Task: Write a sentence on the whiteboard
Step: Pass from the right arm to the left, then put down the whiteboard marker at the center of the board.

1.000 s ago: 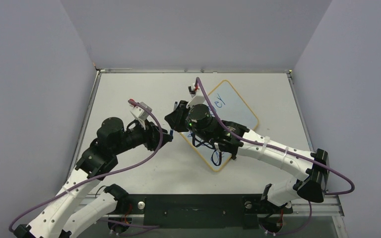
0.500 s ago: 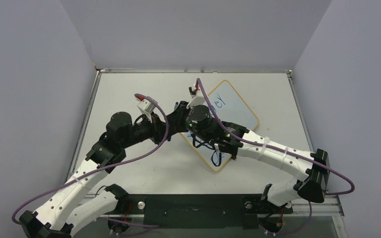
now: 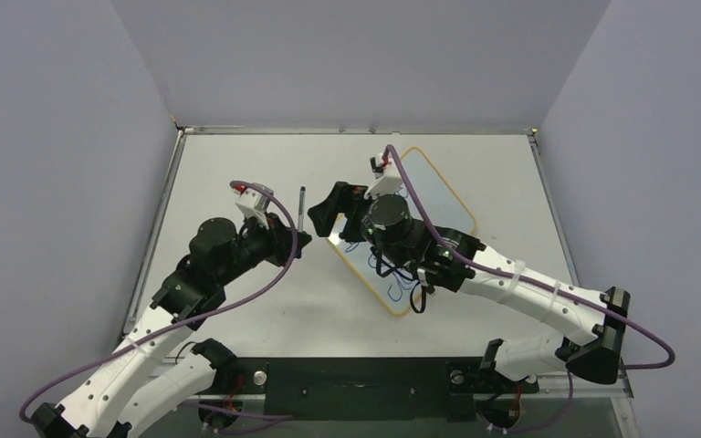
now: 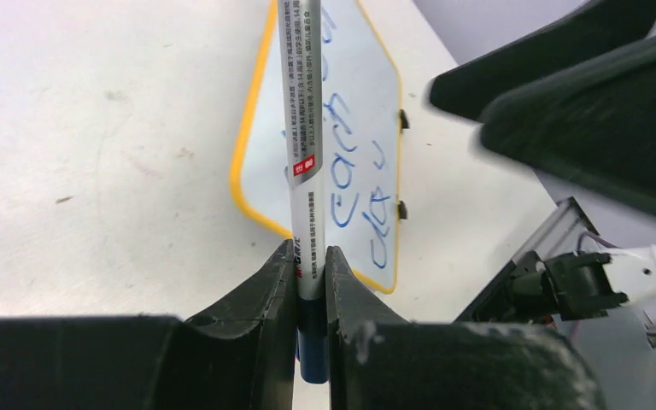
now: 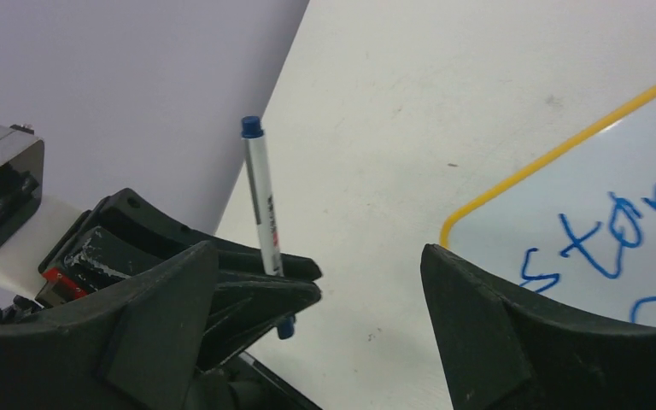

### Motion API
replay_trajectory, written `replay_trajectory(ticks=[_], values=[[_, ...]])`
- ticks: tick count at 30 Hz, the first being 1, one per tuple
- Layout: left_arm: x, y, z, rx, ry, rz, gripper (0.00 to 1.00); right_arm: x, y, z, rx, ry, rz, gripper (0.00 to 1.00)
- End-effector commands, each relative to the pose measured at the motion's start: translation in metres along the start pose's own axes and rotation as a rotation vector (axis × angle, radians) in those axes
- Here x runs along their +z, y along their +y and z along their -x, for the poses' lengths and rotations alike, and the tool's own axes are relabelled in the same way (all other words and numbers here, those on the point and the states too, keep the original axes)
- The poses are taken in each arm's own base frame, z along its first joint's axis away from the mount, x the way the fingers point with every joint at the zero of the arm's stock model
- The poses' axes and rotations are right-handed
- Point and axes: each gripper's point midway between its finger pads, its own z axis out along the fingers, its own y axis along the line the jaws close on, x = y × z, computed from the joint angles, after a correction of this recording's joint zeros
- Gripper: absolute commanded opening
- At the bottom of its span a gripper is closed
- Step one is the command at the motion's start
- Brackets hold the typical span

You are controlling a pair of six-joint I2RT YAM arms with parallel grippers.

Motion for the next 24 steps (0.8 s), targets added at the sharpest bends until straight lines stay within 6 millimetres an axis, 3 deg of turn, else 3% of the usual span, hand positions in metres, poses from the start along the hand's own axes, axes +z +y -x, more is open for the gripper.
replay_trajectory(ticks=[1, 6, 10, 15, 19, 24], values=[[-0.007, 0.041, -0.010, -0.066, -0.031, 0.211, 0.00, -0.037, -0.030, 0.055, -0.067, -0.164, -0.134, 0.85], [-0.011, 0.099, -0.067, -0.169, 0.077, 0.466, 0.00, -0.070, -0.092, 0.071, -0.131, -0.285, -0.364, 0.86], [-0.014, 0.128, -0.098, -0.223, 0.101, 0.581, 0.00, -0.100, -0.128, 0.071, -0.151, -0.335, -0.444, 0.86], [-0.012, 0.152, -0.131, -0.271, 0.132, 0.639, 0.00, -0.118, -0.150, 0.067, -0.146, -0.364, -0.473, 0.85], [-0.007, 0.159, -0.155, -0.308, 0.185, 0.634, 0.01, -0.126, -0.162, 0.061, -0.127, -0.377, -0.482, 0.86], [-0.005, 0.161, -0.169, -0.320, 0.220, 0.627, 0.11, -0.131, -0.165, 0.061, -0.126, -0.379, -0.478, 0.86]])
